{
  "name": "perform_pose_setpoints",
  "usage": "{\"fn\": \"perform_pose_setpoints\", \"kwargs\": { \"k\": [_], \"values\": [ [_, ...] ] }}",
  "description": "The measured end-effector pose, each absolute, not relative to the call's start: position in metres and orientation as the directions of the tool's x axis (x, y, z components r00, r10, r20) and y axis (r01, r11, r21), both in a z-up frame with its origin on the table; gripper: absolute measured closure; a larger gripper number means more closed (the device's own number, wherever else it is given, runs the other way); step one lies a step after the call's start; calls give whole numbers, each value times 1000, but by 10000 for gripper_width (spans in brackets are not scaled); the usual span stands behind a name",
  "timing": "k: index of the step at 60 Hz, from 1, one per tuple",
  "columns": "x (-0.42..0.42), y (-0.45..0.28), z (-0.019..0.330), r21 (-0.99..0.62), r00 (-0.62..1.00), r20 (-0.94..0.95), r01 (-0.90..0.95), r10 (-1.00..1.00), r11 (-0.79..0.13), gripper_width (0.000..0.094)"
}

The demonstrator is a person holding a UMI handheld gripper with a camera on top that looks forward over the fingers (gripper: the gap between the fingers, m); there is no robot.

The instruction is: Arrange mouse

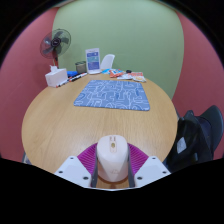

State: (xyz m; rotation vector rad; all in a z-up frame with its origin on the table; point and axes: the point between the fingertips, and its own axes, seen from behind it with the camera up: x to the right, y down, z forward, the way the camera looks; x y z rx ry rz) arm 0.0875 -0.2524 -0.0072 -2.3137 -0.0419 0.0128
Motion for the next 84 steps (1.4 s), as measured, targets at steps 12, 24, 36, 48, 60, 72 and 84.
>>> {"fn": "perform_pose_setpoints", "kwargs": {
  "k": [12, 24, 36, 48, 60, 72, 84],
  "values": [
    [90, -253, 66, -771, 999, 50, 27, -18, -636, 537],
    [97, -186, 200, -881, 996, 60, 18, -72, -473, 536],
    [99, -61, 253, -926, 998, 17, -7, -62, -377, 538],
    [93, 38, 137, -855, 1000, 1, -14, -29, -518, 539],
    [93, 57, 19, -750, 1000, 14, 4, -9, -662, 493],
    [88, 50, -1, -725, 1000, 20, 29, 21, -688, 235],
    [84, 22, 48, -759, 999, 53, 48, 11, -650, 90]
  ]
}}
